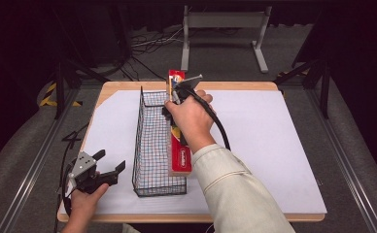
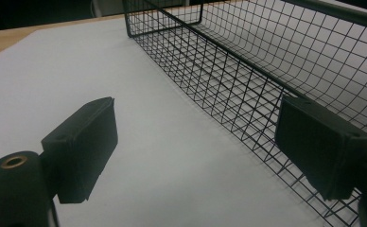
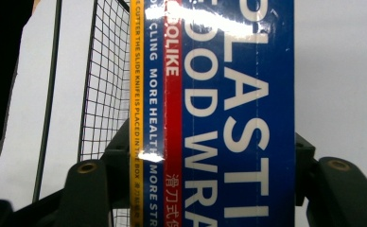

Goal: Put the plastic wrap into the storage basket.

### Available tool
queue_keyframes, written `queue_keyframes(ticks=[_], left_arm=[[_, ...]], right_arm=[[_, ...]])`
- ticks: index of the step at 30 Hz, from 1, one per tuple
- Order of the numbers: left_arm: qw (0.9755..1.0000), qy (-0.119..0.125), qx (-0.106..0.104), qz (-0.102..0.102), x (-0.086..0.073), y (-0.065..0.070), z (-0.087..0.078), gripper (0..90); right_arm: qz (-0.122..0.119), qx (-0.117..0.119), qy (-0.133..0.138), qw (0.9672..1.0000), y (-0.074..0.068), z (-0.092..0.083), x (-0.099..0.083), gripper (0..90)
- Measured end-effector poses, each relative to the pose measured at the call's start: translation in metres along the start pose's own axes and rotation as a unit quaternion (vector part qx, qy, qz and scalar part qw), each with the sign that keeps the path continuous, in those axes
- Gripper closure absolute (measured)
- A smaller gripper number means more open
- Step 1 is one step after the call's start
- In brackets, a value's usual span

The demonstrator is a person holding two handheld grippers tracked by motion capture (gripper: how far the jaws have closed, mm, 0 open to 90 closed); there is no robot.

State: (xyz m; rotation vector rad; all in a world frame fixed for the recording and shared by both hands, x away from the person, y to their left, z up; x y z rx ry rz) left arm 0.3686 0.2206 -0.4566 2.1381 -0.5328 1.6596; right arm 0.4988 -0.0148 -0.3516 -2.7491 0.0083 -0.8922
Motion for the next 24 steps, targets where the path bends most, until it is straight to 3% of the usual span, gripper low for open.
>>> queue_keyframes(ticks=[8,17,24], left_arm=[[1.0,0.001,-0.002,0.001,0.0,0.0,0.002,14.7],[1.0,-0.003,-0.001,0.002,-0.001,0.001,0.001,14.7],[1.0,-0.002,0.002,0.001,-0.001,-0.001,-0.002,14.8]], right_arm=[[0.007,0.003,-0.001,1.0,-0.009,0.011,-0.004,40.3],[-0.012,0.01,-0.005,0.9999,-0.021,0.022,-0.01,40.3],[-0.012,0.011,-0.011,0.9998,-0.026,0.034,-0.017,40.2]])
Point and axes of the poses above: each handheld gripper's, and its own axes: z roughly forward along the jaws, x roughly out of its top, y roughly to its right, the point moved 6 cm from there along z, roughly forward along the jaws, and after that the axes turned 10 degrees about y, right-handed, at the moved point
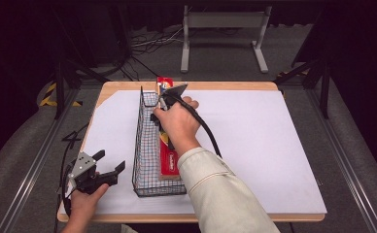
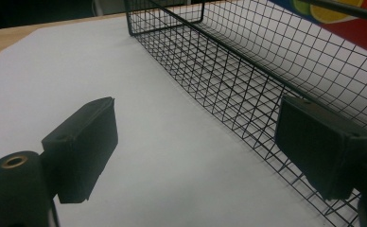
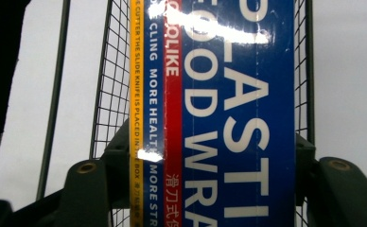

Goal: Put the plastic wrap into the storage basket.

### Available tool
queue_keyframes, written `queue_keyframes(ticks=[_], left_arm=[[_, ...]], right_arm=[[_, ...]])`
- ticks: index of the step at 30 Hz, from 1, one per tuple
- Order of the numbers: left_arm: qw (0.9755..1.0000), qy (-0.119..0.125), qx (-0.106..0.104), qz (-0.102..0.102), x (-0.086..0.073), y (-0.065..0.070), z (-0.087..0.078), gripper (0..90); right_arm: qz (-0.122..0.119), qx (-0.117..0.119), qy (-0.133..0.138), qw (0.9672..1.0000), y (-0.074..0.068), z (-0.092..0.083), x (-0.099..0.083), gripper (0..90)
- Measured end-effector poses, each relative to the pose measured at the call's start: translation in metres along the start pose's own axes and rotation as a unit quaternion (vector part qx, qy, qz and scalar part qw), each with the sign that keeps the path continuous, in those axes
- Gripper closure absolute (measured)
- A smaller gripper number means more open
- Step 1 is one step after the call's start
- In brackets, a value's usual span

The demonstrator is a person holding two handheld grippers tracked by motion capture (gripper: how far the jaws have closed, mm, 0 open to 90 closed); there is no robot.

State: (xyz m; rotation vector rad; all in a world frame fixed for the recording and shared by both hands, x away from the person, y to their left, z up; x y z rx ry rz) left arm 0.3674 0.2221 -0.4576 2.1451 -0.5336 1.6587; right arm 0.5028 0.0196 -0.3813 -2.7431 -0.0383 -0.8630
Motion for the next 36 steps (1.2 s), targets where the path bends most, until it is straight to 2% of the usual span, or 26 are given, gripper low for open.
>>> queue_keyframes(ticks=[10,14,24,32,36], left_arm=[[1.0,0.0,0.004,-0.005,-0.001,-0.002,-0.003,14.8],[1.0,0.002,0.003,-0.003,-0.001,-0.001,-0.002,14.8],[1.0,0.001,0.004,-0.004,-0.001,-0.002,-0.003,14.8],[1.0,-0.001,0.002,-0.002,-0.001,-0.001,-0.002,14.8],[1.0,0.0,0.004,-0.004,-0.001,-0.002,-0.002,14.8]], right_arm=[[0.0,-0.004,-0.007,1.0,-0.003,0.017,-0.009,40.0],[-0.009,-0.01,-0.005,0.9999,-0.003,0.024,-0.014,40.0],[0.002,-0.007,-0.021,0.9998,-0.003,0.037,-0.024,39.9],[0.001,-0.016,-0.032,0.9994,-0.002,0.044,-0.031,39.8],[0.011,-0.011,-0.039,0.9991,-0.002,0.047,-0.033,39.7]])
Point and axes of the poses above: each handheld gripper's, and its own axes: z roughly forward along the jaws, x roughly out of its top, y roughly to its right, the point moved 6 cm from there along z, roughly forward along the jaws, and after that the axes turned 10 degrees about y, right-handed, at the moved point
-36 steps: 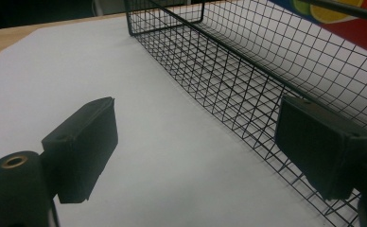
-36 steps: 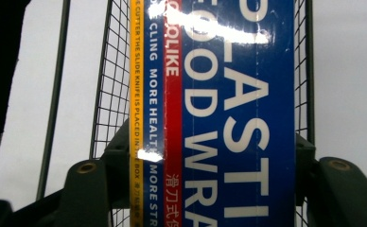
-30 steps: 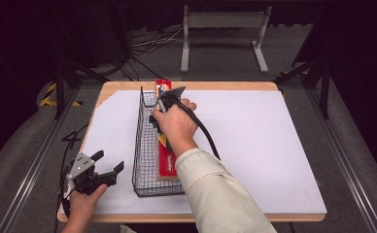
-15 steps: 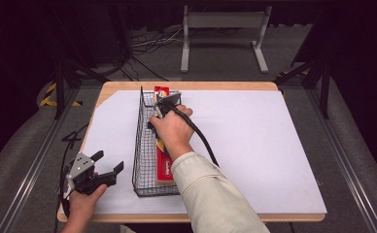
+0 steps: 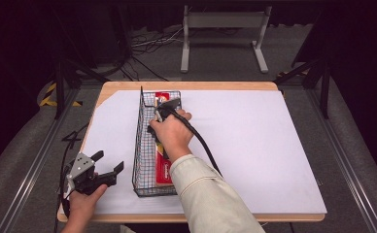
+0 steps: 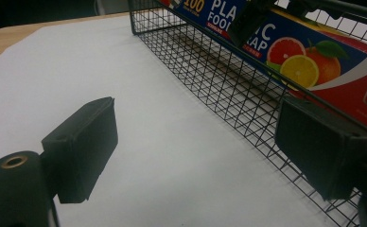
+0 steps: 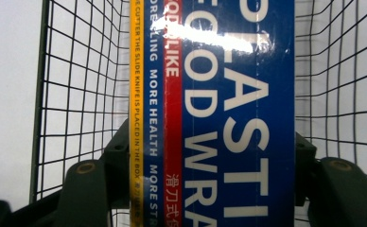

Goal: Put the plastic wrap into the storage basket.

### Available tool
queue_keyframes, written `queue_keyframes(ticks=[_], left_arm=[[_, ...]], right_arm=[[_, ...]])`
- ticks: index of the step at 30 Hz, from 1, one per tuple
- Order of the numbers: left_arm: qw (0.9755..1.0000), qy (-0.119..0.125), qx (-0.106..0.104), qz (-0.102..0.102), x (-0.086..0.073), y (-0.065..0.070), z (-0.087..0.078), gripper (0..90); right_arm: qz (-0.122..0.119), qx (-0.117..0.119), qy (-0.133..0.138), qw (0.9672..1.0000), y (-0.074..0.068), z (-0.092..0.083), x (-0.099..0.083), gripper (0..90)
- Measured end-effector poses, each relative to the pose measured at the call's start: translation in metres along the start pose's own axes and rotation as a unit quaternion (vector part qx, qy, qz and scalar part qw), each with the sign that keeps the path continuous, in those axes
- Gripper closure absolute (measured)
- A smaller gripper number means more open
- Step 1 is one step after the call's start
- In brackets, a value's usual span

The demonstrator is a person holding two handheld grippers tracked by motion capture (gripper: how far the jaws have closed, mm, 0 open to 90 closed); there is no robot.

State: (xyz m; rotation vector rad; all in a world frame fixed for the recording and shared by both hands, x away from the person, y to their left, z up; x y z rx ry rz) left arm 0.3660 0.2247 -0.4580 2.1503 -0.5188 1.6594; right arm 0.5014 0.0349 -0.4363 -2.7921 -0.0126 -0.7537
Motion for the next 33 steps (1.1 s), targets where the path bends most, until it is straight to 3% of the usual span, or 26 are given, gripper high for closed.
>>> queue_keyframes(ticks=[9,33], left_arm=[[1.0,-0.001,-0.001,0.0,0.0,0.0,0.0,14.8],[1.0,-0.003,-0.002,0.0,-0.001,0.0,0.001,14.8]], right_arm=[[-0.002,-0.015,-0.01,0.9998,0.002,0.006,-0.004,39.6],[-0.012,-0.029,-0.027,0.9991,0.005,0.012,-0.01,37.6]])
Point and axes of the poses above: each handheld gripper's, and its own axes: z roughly forward along the jaws, x roughly out of its top, y roughly to its right, the point moved 6 cm from there along z, roughly forward along the jaws, and after that the axes turned 10 degrees about y, right-handed, at the moved point
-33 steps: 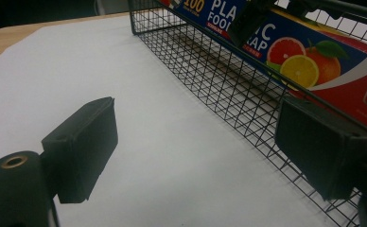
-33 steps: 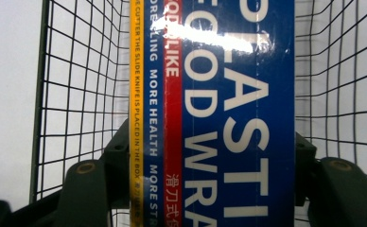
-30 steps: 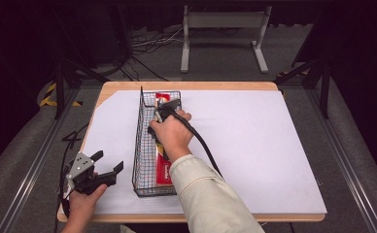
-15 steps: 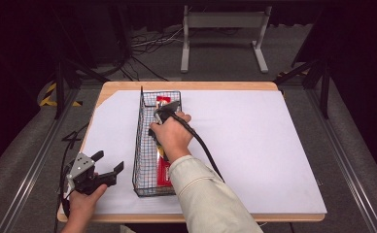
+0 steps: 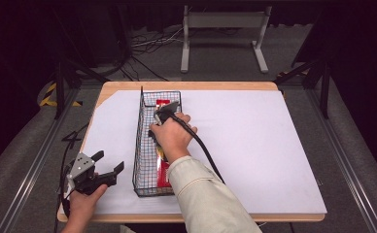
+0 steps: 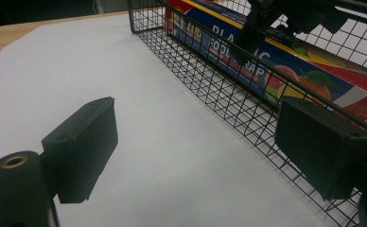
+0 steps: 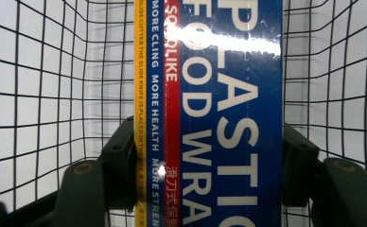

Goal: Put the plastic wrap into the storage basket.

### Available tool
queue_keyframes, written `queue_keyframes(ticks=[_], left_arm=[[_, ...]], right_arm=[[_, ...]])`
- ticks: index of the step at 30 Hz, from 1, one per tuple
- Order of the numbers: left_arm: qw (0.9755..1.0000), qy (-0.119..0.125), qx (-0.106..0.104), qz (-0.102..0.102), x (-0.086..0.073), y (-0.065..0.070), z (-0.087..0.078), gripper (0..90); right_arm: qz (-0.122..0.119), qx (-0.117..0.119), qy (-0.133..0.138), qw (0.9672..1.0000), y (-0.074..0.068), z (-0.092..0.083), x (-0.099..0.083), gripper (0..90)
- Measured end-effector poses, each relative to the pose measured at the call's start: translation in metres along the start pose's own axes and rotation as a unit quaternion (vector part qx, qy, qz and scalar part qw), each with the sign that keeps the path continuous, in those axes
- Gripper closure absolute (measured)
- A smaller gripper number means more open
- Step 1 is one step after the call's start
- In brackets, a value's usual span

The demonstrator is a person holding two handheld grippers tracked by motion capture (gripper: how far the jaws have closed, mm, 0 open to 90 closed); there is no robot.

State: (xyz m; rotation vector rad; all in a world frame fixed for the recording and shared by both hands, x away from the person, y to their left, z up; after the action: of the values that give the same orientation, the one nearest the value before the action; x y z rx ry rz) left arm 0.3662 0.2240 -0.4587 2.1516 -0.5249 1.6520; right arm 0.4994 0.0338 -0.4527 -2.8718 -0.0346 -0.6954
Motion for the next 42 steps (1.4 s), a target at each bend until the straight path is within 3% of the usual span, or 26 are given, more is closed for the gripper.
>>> queue_keyframes(ticks=[5,10,13,20,25,30,34,38,42], left_arm=[[1.0,-0.003,0.0,0.003,0.0,0.0,0.0,14.8],[1.0,-0.003,0.0,0.002,-0.001,0.001,0.001,14.8],[1.0,-0.004,-0.001,0.0,-0.001,0.001,0.001,14.8],[1.0,-0.003,0.0,0.003,-0.001,0.001,0.002,14.8],[1.0,-0.005,0.001,-0.001,-0.002,0.0,0.001,14.8],[1.0,-0.004,0.003,0.001,-0.001,-0.001,0.001,14.8],[1.0,-0.006,0.002,-0.001,-0.002,0.0,0.003,14.8],[1.0,-0.007,0.002,0.0,-0.002,0.001,0.004,14.8],[1.0,-0.008,0.0,0.0,-0.002,0.001,0.005,14.8]], right_arm=[[0.011,0.021,0.013,0.9996,-0.006,-0.005,0.004,28.3],[0.005,0.019,0.018,0.9996,-0.005,-0.014,0.009,24.3],[-0.004,0.018,0.011,0.9998,-0.005,-0.019,0.009,22.7],[-0.036,0.032,0.05,0.9976,-0.006,-0.038,0.021,20.6],[-0.044,0.044,0.065,0.9959,-0.006,-0.051,0.024,21.0],[-0.067,0.063,0.098,0.9909,-0.002,-0.065,0.028,20.1],[-0.086,0.085,0.138,0.983,0.005,-0.075,0.031,20.8],[-0.088,0.104,0.168,0.9763,0.011,-0.087,0.034,21.4],[-0.083,0.13,0.173,0.9728,0.013,-0.096,0.033,21.6]])
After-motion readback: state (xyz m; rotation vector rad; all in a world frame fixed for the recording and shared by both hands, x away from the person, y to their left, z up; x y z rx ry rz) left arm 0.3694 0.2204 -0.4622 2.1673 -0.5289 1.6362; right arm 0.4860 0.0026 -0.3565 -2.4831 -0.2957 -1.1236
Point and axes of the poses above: each handheld gripper's, and its own axes: z roughly forward along the jaws, x roughly out of its top, y roughly to its right, the point moved 6 cm from there along z, roughly forward along the jaws, and after that the axes turned 10 degrees about y, right-handed, at the moved point
